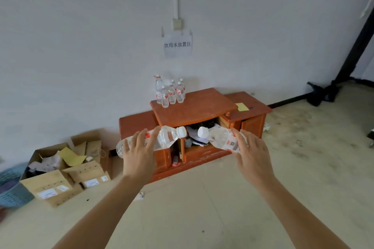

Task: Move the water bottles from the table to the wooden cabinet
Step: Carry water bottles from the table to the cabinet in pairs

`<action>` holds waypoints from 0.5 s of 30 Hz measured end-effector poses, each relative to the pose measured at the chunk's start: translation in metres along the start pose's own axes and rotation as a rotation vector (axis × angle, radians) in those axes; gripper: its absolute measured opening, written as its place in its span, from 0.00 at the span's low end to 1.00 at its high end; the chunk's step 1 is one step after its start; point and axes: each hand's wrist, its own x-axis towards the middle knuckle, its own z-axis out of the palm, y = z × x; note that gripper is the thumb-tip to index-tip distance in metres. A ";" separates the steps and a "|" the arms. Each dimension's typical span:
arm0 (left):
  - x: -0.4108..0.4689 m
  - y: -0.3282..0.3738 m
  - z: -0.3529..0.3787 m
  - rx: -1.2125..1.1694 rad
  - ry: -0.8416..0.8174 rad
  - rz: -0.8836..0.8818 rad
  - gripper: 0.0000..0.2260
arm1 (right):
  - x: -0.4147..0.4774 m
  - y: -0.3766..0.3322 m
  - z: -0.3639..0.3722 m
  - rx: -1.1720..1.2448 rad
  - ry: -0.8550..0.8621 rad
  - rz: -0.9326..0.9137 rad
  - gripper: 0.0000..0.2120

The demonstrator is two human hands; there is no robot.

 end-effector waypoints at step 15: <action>0.344 0.035 0.156 -0.412 0.018 -0.005 0.37 | 0.282 0.140 0.136 0.041 0.106 0.178 0.34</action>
